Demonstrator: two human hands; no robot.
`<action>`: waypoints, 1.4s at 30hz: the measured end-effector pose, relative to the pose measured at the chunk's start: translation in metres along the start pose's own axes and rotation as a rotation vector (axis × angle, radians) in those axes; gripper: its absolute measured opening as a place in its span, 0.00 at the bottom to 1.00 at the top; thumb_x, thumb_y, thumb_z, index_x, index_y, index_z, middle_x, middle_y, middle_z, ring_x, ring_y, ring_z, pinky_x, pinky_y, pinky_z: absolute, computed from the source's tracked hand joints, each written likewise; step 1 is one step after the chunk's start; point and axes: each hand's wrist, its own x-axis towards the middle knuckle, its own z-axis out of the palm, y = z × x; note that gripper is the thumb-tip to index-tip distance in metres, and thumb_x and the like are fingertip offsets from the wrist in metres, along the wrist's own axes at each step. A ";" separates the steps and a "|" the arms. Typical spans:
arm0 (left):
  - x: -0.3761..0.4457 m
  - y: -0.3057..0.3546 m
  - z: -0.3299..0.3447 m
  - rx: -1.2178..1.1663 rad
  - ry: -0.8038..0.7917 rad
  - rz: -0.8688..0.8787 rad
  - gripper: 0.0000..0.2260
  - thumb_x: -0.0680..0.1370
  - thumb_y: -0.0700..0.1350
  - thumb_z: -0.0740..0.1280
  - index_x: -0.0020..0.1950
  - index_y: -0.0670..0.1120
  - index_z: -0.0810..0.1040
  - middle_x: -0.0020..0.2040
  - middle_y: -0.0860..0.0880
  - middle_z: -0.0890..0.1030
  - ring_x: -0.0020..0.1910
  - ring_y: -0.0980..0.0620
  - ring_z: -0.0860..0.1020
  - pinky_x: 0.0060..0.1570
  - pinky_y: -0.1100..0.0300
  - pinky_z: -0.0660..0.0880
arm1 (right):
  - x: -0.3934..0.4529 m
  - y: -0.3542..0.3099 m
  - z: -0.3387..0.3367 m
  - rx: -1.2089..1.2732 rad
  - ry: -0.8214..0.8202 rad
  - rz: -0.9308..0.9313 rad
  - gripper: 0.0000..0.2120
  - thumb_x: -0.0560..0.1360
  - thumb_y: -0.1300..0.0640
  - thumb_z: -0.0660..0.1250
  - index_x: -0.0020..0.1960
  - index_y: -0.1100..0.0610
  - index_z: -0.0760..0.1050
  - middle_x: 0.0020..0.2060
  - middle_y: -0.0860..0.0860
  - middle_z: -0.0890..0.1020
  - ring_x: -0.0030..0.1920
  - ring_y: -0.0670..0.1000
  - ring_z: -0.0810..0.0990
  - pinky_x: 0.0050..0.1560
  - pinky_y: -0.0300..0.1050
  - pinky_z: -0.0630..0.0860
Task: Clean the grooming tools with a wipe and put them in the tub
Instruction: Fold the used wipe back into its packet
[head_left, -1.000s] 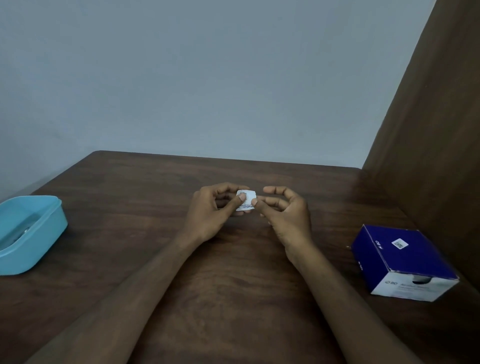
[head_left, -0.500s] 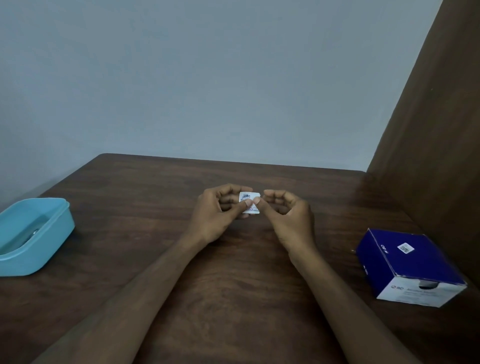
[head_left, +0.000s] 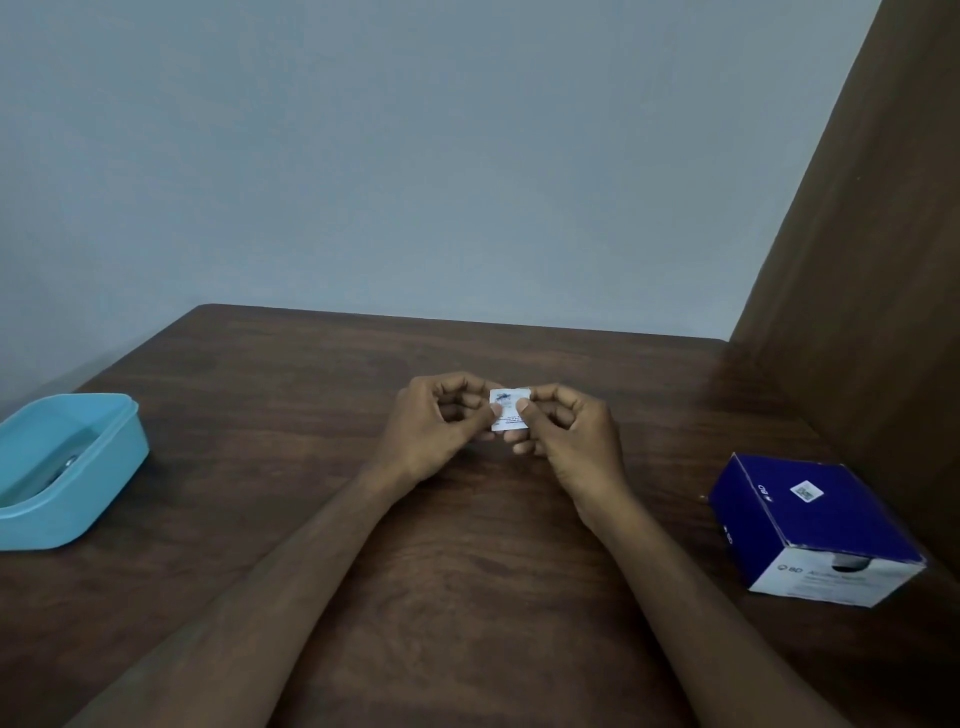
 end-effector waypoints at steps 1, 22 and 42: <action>0.000 0.001 0.000 -0.002 0.007 0.008 0.06 0.79 0.37 0.77 0.56 0.43 0.88 0.46 0.45 0.89 0.46 0.42 0.89 0.46 0.54 0.86 | 0.000 -0.001 0.000 0.021 -0.011 0.002 0.05 0.81 0.64 0.72 0.56 0.58 0.84 0.41 0.56 0.89 0.41 0.57 0.89 0.43 0.49 0.84; -0.002 0.001 0.001 0.140 0.020 0.077 0.07 0.75 0.44 0.81 0.50 0.46 0.88 0.44 0.52 0.89 0.44 0.53 0.88 0.49 0.57 0.85 | -0.001 -0.004 -0.004 -0.106 0.071 -0.108 0.16 0.72 0.58 0.82 0.57 0.48 0.82 0.39 0.47 0.90 0.45 0.53 0.89 0.55 0.56 0.83; -0.004 0.006 0.005 -0.219 -0.052 -0.090 0.08 0.80 0.40 0.76 0.59 0.43 0.86 0.42 0.38 0.87 0.49 0.38 0.88 0.52 0.52 0.85 | 0.004 -0.002 -0.006 0.057 -0.018 -0.011 0.11 0.72 0.59 0.83 0.53 0.60 0.87 0.43 0.55 0.90 0.38 0.52 0.87 0.44 0.45 0.82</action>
